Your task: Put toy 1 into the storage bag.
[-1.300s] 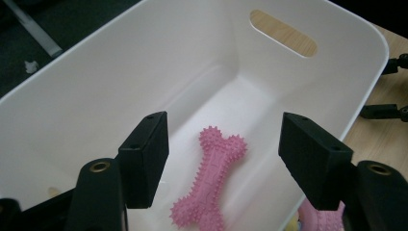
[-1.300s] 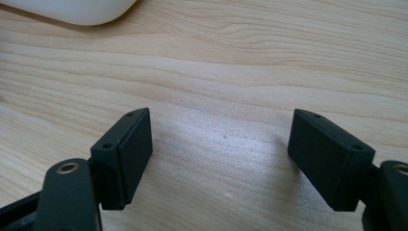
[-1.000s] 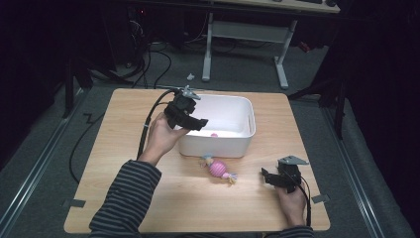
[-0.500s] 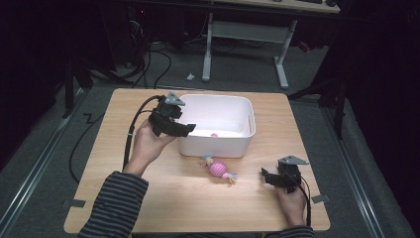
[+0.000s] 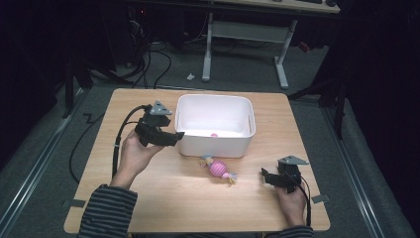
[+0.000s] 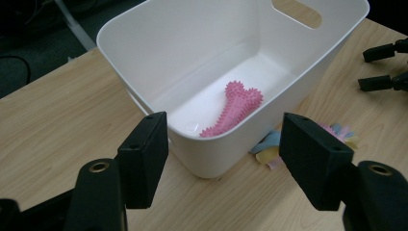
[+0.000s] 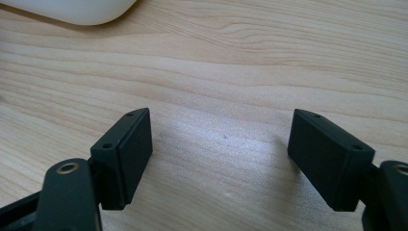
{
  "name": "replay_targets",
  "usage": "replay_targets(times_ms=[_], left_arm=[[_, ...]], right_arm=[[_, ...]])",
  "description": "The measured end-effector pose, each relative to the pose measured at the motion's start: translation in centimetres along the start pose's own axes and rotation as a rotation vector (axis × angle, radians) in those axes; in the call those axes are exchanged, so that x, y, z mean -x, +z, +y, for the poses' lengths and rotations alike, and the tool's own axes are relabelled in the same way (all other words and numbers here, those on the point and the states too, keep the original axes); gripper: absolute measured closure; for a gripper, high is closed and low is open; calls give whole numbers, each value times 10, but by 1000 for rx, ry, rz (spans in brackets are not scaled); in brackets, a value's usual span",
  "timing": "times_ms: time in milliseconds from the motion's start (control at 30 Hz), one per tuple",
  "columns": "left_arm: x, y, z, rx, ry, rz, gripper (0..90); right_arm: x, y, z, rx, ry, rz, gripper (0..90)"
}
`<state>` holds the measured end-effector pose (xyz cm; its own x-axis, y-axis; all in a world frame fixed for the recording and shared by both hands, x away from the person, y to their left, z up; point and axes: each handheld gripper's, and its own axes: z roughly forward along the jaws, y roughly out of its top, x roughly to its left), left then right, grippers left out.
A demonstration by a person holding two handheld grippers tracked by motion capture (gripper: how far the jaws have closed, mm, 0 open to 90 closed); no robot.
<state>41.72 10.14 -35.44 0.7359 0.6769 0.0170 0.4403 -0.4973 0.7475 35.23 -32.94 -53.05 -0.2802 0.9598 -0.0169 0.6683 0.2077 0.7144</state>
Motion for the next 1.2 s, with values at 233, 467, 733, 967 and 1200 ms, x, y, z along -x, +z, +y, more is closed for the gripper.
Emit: replay_targets(times_ms=[233, 467, 733, 967, 1200], left_arm=[[-2, -5, -10, -2, -13, 12, 344], [-1, -9, -20, 2, -18, 26, 343], [-3, -12, -33, 6, -39, 31, 338], [-4, -11, -51, 10, -65, 40, 323], [-4, -9, -67, 6, -96, 60, 314]], right_arm=[[0, 0, 0, 0, 0, 0, 237], [0, 0, 0, 1, 0, 0, 237], [0, 0, 0, 0, 0, 0, 237], [0, 0, 0, 0, 0, 0, 237], [0, 0, 0, 0, 0, 0, 237]])
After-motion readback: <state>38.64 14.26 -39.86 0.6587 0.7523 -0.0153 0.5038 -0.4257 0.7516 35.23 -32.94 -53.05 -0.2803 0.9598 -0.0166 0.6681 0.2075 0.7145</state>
